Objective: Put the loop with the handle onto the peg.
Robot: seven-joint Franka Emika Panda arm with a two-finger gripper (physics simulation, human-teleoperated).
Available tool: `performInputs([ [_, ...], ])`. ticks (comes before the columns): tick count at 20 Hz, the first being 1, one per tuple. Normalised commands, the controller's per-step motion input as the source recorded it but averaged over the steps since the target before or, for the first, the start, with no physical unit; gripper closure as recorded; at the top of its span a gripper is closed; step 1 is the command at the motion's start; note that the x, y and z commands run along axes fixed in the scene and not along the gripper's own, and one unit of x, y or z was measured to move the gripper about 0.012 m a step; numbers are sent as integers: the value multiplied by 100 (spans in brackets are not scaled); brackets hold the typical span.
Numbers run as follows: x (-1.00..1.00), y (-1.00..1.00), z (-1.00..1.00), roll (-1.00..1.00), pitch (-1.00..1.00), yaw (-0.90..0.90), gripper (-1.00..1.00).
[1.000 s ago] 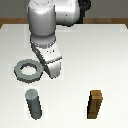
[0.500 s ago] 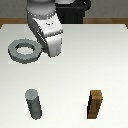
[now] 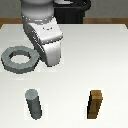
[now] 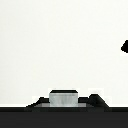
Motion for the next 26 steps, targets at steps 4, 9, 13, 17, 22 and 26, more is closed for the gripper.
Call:
performInputs([
  [4,50,25,0,0,0,0,100],
  [9,20,60,0,0,0,0,100],
  [13,50,-25,0,0,0,0,100],
  [17,0,0,-50,0,0,0,100],
  [22,0,0,-80,0,0,0,100],
  [26,0,0,-100,0,0,0,100],
])
